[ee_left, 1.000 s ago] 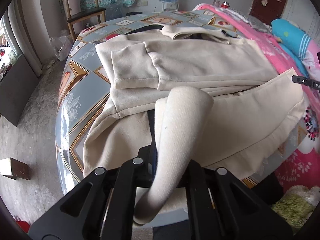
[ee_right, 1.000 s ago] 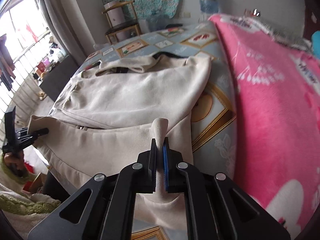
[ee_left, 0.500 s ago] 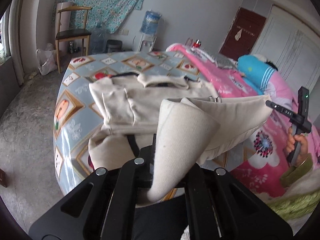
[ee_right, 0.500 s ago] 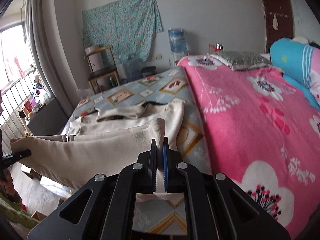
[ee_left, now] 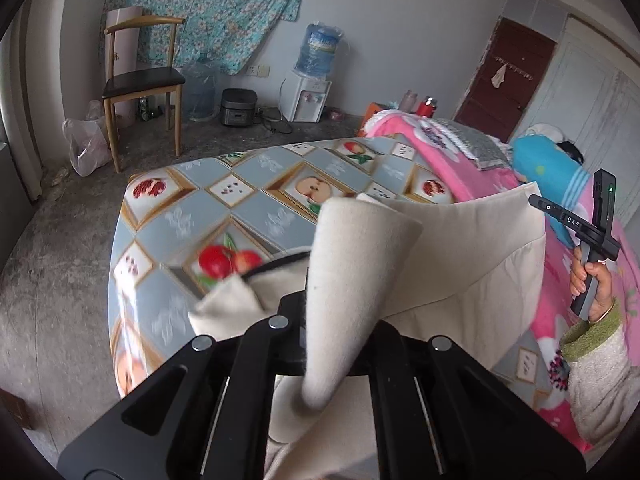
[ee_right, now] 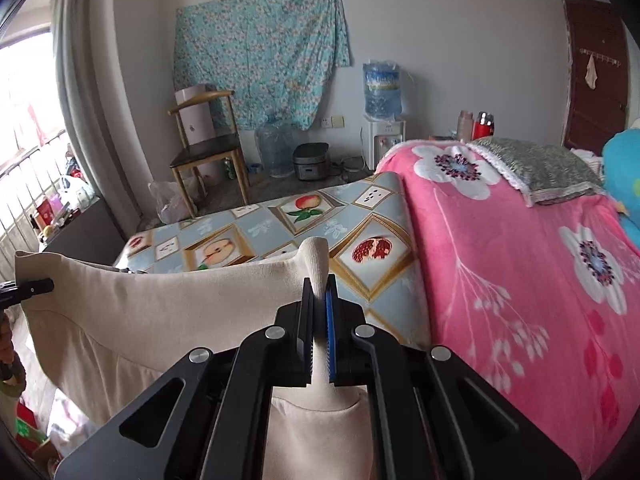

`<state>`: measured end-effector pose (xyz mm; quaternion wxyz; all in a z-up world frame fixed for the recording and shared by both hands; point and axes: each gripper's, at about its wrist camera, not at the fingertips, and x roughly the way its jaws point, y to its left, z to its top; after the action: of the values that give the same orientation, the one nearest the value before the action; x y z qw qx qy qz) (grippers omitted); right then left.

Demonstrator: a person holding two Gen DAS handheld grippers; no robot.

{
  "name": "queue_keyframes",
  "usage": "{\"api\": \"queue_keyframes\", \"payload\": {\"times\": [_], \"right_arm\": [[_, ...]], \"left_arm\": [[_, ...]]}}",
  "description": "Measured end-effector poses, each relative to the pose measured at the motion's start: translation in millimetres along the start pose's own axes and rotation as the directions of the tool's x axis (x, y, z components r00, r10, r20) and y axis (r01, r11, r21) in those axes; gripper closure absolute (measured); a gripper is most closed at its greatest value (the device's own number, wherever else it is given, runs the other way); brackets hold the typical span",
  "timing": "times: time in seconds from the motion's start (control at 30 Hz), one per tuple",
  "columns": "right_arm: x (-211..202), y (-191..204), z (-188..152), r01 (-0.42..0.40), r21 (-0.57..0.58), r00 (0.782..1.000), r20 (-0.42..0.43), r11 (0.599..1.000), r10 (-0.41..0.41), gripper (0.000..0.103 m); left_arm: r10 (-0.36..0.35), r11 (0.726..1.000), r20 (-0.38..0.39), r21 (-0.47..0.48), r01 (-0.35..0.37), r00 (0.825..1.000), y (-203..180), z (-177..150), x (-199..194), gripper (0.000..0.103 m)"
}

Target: Fold large clothes

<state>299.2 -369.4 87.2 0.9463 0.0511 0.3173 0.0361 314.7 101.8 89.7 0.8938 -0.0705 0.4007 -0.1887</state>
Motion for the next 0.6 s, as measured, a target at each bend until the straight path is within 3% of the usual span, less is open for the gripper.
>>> {"api": "queue_keyframes", "payload": {"times": [0.1, 0.17, 0.23, 0.37, 0.47, 0.53, 0.6], "right_arm": [[81, -16, 0, 0.008, 0.035, 0.993, -0.119, 0.999, -0.004, 0.098], [128, -22, -15, 0.026, 0.031, 0.976, -0.218, 0.999, -0.018, 0.098], [154, -25, -25, 0.030, 0.030, 0.964, -0.266, 0.999, -0.020, 0.098], [144, -26, -15, -0.014, 0.053, 0.976, -0.215, 0.999, 0.025, 0.098], [148, -23, -5, -0.022, 0.045, 0.980, -0.198, 0.999, 0.030, 0.098], [164, -21, -9, -0.018, 0.034, 0.968, -0.249, 0.999, 0.026, 0.098], [188, -18, -18, 0.002, -0.019, 0.936, -0.352, 1.000, -0.009, 0.098]], "left_arm": [[0.024, 0.999, -0.109, -0.045, -0.029, 0.994, 28, 15, 65, 0.099], [0.040, 0.996, -0.200, -0.068, -0.055, 0.979, 43, 7, 106, 0.099], [0.050, 0.994, -0.245, -0.084, -0.073, 0.968, 52, -5, 128, 0.099], [-0.048, 0.981, -0.181, -0.194, 0.013, 0.982, 67, 1, 111, 0.099], [-0.050, 0.977, -0.164, -0.212, 0.014, 0.985, 71, 6, 107, 0.099], [-0.008, 0.978, -0.222, -0.205, -0.038, 0.975, 73, -1, 125, 0.098], [0.023, 0.974, -0.279, -0.208, -0.084, 0.960, 78, -9, 141, 0.088]]}}
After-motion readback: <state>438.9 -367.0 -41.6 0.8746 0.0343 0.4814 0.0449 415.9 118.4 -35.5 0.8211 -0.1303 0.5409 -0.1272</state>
